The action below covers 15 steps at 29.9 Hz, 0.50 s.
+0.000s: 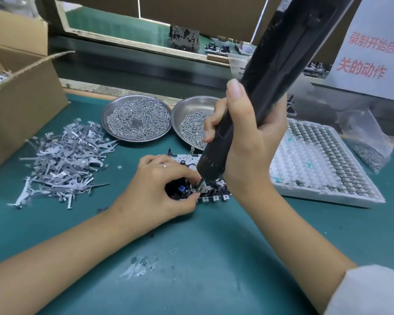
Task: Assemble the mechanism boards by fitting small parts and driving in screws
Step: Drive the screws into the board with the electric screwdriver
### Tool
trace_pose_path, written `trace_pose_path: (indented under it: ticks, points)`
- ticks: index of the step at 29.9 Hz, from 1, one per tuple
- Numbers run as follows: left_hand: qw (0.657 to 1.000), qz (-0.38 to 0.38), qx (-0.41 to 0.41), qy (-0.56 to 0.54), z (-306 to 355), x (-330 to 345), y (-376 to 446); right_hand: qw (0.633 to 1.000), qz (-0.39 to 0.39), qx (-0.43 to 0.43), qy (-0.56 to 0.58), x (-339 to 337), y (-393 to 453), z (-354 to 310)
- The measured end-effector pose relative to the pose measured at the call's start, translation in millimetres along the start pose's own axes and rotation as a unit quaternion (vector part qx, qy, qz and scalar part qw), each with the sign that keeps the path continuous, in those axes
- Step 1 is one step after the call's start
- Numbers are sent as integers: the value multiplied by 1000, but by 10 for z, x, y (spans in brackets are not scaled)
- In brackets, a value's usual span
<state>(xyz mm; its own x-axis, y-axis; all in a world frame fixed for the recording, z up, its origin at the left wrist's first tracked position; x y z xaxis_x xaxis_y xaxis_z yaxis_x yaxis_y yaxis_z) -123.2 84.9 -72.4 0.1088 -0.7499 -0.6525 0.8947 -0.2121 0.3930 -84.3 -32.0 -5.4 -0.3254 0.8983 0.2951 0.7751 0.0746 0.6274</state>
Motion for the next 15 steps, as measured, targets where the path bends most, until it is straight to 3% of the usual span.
trace_pose_path:
  ticks: [15]
  points:
    - [1000, 4, -1, 2, -33, 15, -10, 1000, 2, -4, 4, 16, -18, 6]
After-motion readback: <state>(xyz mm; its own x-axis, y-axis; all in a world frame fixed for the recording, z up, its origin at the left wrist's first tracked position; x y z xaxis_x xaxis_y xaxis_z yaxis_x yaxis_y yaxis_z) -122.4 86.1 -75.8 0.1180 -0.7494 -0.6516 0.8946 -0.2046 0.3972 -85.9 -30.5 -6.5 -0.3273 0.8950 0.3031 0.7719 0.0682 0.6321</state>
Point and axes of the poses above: each hand's wrist, its own y-axis towards the middle knuckle, its own x-axis out of the palm, z = x × y, the point moved 1 cm from there along y, towards the middle knuckle, and after that the axes turned 6 degrees about -z, right-handed, at the moved point
